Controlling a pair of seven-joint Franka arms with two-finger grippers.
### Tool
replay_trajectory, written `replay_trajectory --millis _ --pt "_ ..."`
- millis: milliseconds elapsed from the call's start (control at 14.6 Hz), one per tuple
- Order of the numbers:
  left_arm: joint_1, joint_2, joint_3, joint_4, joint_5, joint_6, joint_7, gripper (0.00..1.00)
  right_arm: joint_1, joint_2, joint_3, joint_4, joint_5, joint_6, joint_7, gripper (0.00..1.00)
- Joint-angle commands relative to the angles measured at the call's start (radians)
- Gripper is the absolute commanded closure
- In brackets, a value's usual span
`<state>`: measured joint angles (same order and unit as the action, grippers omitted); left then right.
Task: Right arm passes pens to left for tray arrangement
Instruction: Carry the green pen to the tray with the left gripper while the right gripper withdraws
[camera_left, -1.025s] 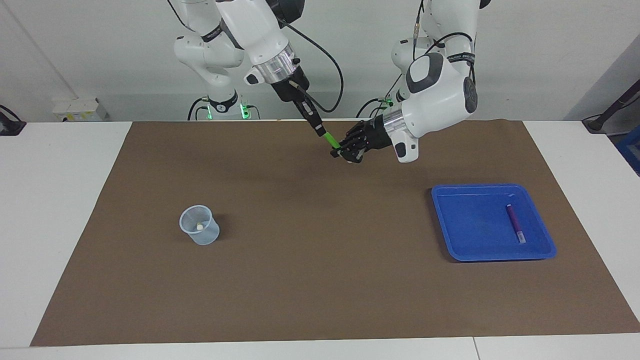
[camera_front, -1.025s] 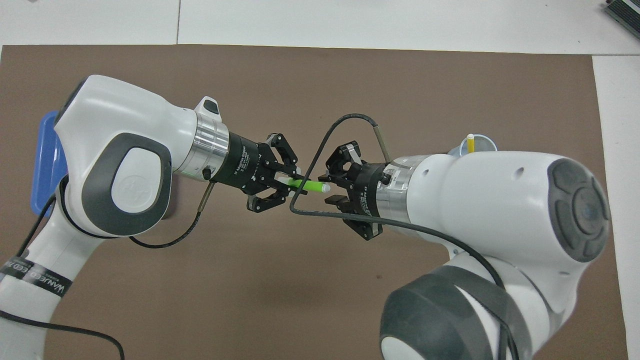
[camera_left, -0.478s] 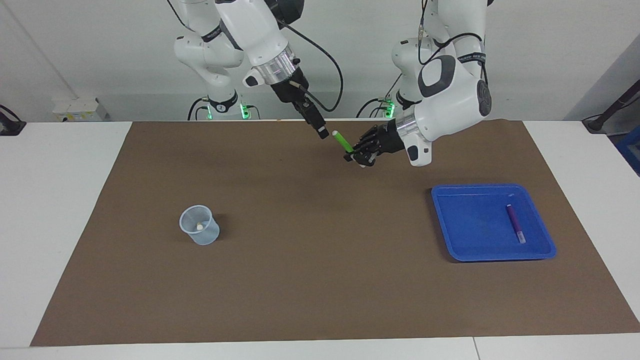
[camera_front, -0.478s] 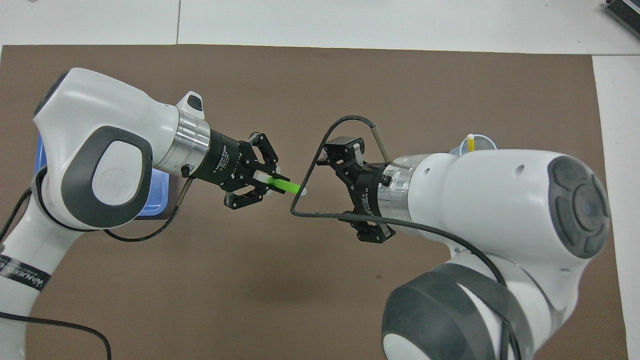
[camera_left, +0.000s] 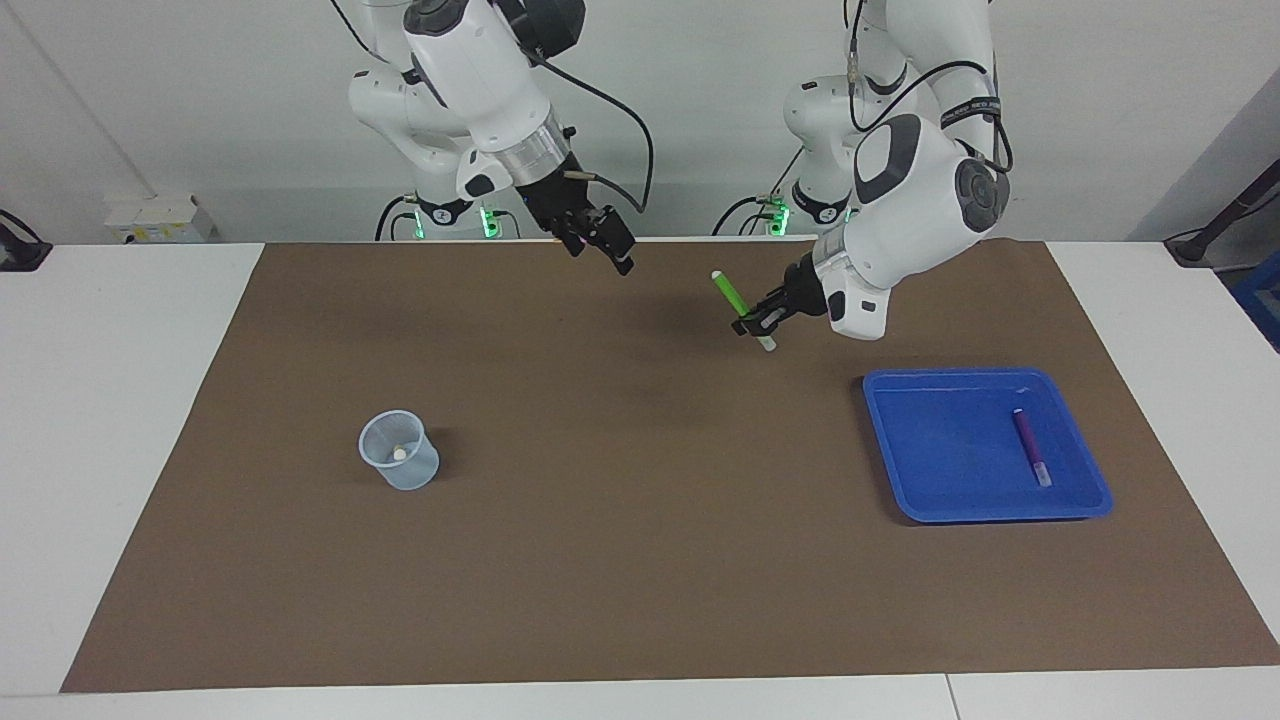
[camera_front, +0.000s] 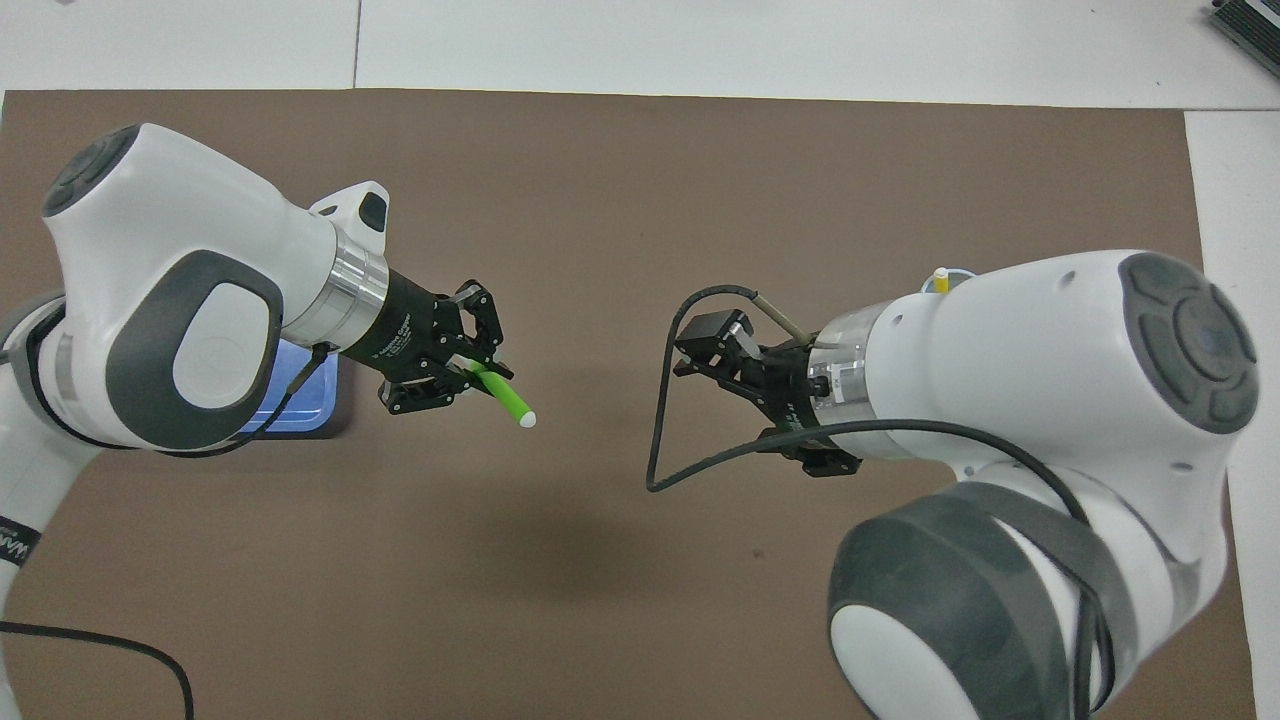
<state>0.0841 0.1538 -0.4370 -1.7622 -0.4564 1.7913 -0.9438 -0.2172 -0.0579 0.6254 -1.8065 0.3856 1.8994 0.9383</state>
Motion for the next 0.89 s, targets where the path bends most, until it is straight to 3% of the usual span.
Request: replay_trajectory --millis 0,273,478,820 --pt "0.029 -0.039 0.003 -0.039 0.094 -0.013 0.124 1.00 -0.065 -0.016 0.005 0.006 -0.062 -0.068 -0.247 0.00" --pt "0.065 -0.069 0.006 -0.104 0.114 0.029 0.290 1.00 -0.154 -0.016 0.005 -0.004 -0.126 -0.071 -0.614 0.00" --pt "0.088 -0.074 0.004 -0.120 0.209 0.072 0.393 1.00 -0.215 -0.016 0.004 -0.014 -0.143 -0.060 -0.804 0.00" --pt "0.186 -0.073 0.003 -0.195 0.281 0.210 0.620 1.00 -0.260 0.004 0.004 -0.065 -0.225 0.085 -1.061 0.00"
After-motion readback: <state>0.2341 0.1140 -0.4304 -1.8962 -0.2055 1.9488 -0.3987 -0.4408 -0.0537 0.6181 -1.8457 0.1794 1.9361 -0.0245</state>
